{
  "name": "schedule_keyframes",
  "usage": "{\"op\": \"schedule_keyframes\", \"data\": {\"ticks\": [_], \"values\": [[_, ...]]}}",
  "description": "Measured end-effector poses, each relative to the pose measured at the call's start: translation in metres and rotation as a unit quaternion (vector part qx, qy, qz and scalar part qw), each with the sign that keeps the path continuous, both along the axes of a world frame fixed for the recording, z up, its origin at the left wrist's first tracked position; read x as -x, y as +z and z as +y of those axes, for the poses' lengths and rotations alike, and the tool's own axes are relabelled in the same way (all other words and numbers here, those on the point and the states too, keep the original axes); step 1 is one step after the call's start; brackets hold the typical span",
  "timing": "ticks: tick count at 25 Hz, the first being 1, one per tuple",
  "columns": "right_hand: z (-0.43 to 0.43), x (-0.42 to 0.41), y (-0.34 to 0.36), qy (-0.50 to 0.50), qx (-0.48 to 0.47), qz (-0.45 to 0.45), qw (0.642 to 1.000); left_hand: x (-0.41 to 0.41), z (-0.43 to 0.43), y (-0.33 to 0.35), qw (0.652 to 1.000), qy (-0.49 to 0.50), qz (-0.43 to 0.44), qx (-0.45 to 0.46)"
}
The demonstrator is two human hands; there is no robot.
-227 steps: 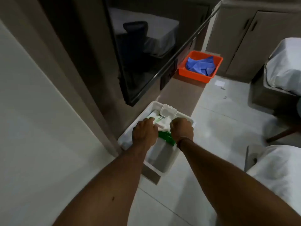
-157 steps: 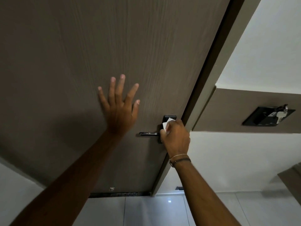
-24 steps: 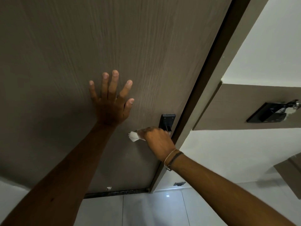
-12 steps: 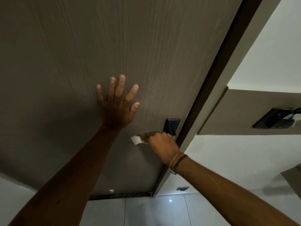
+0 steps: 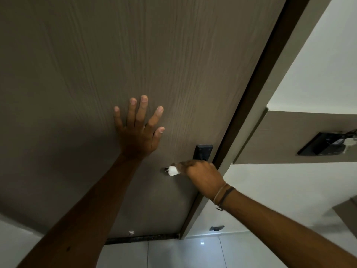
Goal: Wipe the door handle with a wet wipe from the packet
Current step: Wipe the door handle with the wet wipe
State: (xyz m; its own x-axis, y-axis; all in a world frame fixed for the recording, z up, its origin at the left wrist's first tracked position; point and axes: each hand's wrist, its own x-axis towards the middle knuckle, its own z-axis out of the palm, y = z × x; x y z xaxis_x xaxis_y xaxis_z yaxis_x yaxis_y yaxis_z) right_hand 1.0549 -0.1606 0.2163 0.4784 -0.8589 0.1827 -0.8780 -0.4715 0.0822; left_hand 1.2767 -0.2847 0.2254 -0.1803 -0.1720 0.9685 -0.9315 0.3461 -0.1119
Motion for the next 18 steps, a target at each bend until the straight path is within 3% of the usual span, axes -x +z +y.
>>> {"op": "schedule_keyframes", "data": {"ticks": [2, 4, 8, 11, 14, 16, 18], "values": [[0.003, 0.018, -0.005, -0.014, 0.039, 0.032, 0.999, 0.001, 0.000, -0.001, 1.000, 0.006, -0.007, 0.000], [0.002, -0.002, -0.011, -0.019, 0.042, -0.006, 0.999, 0.000, 0.001, -0.001, 1.000, 0.005, -0.009, 0.000], [0.010, -0.037, -0.006, 0.011, -0.036, -0.247, 0.968, -0.006, 0.006, 0.001, 1.000, 0.011, -0.008, -0.021], [0.040, -0.014, 0.019, -0.022, -0.038, -0.464, 0.885, 0.000, 0.023, 0.015, 0.998, 0.007, -0.002, -0.060], [0.087, 0.034, 0.044, -0.094, -0.135, -0.646, 0.745, 0.024, 0.065, 0.032, 0.989, -0.034, 0.086, -0.118], [0.117, 0.074, 0.051, -0.123, -0.185, -0.696, 0.683, 0.057, 0.114, 0.036, 0.968, -0.159, 0.104, -0.164], [0.145, 0.122, 0.053, -0.168, -0.198, -0.709, 0.656, 0.116, 0.176, 0.038, 0.905, -0.319, 0.091, -0.266]]}}
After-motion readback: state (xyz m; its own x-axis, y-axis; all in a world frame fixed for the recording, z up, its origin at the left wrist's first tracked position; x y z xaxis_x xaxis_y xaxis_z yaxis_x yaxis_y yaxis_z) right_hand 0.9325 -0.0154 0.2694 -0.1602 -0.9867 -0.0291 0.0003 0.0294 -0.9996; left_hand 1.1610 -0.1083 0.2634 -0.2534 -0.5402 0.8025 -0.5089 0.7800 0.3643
